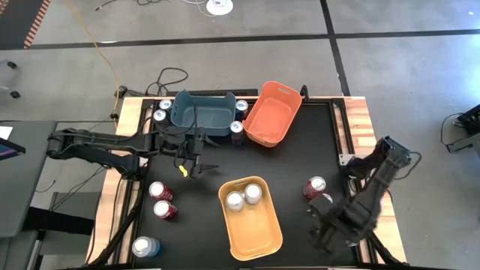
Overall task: Sort soda cans
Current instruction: Put the blue white soda can into the yellow bin
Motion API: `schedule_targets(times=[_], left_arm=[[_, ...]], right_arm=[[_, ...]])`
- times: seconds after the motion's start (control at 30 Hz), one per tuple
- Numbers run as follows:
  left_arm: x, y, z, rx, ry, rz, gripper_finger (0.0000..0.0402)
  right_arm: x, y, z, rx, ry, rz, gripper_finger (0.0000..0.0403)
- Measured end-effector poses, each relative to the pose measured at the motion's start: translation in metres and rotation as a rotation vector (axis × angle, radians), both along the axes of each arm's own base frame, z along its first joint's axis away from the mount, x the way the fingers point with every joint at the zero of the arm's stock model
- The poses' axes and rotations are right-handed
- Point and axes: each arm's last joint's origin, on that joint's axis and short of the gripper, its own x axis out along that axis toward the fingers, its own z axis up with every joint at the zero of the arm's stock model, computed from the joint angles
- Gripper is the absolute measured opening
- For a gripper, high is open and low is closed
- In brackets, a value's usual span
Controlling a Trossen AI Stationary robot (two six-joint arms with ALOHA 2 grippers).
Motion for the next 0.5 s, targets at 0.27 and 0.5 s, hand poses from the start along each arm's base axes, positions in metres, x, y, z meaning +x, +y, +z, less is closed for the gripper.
schedule_targets(times=[0.27, 0.5], left_arm=[[0.000, 0.000, -0.001, 0.010, -0.001, -0.004, 0.0349], [0.001, 0.000, 0.003, 0.057, -0.053, -0.016, 0.0349]], right_arm=[[-0.038, 0.028, -0.001, 0.009, 0.008, -0.193, 0.0379], [-0.048, 0.031, -0.018, -0.055, 0.042, -0.181, 0.0379]])
